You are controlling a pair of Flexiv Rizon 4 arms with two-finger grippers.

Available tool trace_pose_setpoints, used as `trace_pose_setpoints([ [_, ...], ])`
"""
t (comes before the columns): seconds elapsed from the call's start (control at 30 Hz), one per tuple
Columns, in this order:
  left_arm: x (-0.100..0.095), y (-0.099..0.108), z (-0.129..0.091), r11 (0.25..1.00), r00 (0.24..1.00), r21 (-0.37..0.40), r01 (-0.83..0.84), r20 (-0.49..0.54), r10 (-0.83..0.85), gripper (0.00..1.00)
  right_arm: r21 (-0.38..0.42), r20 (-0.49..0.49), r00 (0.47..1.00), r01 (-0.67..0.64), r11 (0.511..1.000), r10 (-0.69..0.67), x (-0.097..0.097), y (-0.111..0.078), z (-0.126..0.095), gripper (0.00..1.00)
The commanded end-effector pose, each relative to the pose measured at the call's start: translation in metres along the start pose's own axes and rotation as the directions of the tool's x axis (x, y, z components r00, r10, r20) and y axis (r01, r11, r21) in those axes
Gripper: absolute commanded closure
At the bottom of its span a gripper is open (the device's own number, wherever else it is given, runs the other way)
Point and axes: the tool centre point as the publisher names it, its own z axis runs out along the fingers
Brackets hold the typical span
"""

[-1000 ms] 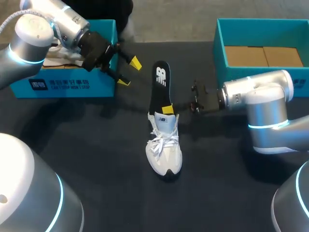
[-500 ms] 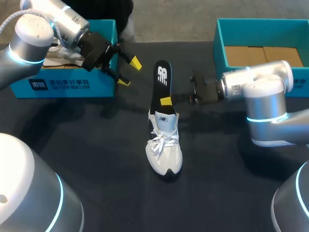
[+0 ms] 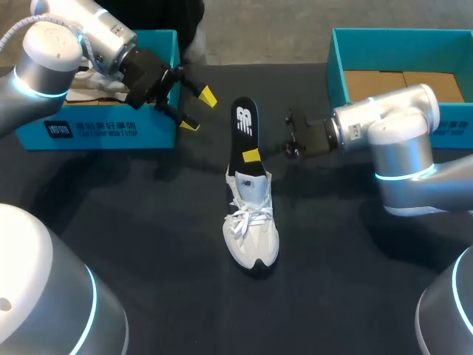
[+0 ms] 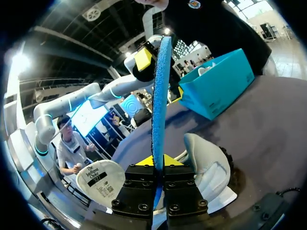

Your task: Take the shoe out of the shoebox, open the shoe tongue, remove and reinsert the insole, then place the shoe into the shoebox

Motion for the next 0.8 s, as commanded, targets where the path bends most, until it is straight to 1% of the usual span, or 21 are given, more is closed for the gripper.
trace_pose_setpoints([
  [0.03,0.001,0.001,0.0,1.0,1.0,0.003,-0.002,0.001,0.002,0.0,0.012,-0.005,1.0,-0.018,1.0,0.018,0.005,-0.01,0.003,1.0],
  [0.17,0.001,0.001,0.0,1.0,1.0,0.003,-0.002,0.001,0.002,0.0,0.034,-0.007,1.0,-0.03,0.999,0.031,0.01,-0.019,0.006,1.0],
  [0.4,0.001,0.001,0.0,1.0,1.0,0.003,-0.002,0.001,0.002,0.0,0.044,-0.015,0.998,-0.059,0.997,0.06,0.014,-0.031,0.009,1.0],
  [0.43,0.001,0.001,0.0,1.0,1.0,0.003,-0.002,0.001,0.002,0.0,0.042,-0.015,0.998,-0.058,0.997,0.059,0.014,-0.03,0.008,0.93],
  [0.47,0.001,0.001,0.0,1.0,1.0,0.003,-0.002,0.001,0.002,0.0,0.037,-0.01,0.999,-0.051,0.998,0.052,0.014,-0.027,0.008,0.75],
  [0.5,0.001,0.001,0.0,1.0,1.0,0.003,-0.002,0.001,0.002,0.0,0.034,-0.01,0.999,-0.044,0.998,0.045,0.014,-0.024,0.007,0.64],
  [0.6,0.001,0.001,0.0,1.0,1.0,0.003,-0.002,0.001,0.002,0.0,0.035,-0.004,1.0,-0.016,0.999,0.016,0.012,-0.012,0.006,0.58],
  [0.8,0.001,0.001,0.0,1.0,1.0,0.003,-0.002,0.001,0.002,0.0,0.044,-0.003,1.0,0.022,0.999,-0.022,0.006,0.01,0.005,0.59],
])
